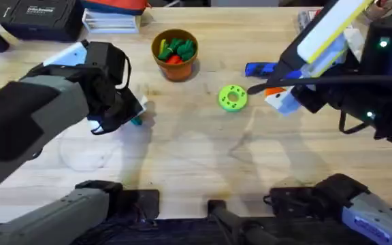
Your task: Pick up the gripper from the table and insert it into the empty holder that is missing its gripper. Then pick up a screw, insert it into the mounting hole, and use the screwdriver to tighten it. Finally, clean up the table by picking up the vegetable and placing it into the bucket.
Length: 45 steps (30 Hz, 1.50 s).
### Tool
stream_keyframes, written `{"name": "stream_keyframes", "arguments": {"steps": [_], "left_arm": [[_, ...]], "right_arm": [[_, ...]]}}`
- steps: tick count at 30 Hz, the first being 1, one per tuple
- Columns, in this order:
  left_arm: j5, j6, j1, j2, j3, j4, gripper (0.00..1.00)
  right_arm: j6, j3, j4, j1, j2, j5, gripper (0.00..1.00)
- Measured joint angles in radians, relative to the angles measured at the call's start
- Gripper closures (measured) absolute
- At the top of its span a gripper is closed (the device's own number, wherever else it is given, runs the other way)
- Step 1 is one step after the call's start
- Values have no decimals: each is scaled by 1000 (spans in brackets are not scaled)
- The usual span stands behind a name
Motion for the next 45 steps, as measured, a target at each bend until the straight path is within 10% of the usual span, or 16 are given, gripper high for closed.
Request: {"name": "stream_keyframes", "arguments": {"steps": [5,13,27,30,36,45], "left_arm": [[8,16,2,11,23,-27,975],[89,88,2,10,296,-142,975],[294,91,-85,74,387,302,975],[310,87,-121,124,387,340,843],[319,82,-146,213,387,366,80],[319,88,-145,171,386,394,28]], "right_arm": [[0,0,0,0,19,0,7],[0,0,0,0,30,0,8],[0,0,1,0,54,0,7],[0,0,1,0,54,0,7],[0,0,1,0,54,0,9],[5,0,1,0,54,0,8]]}}
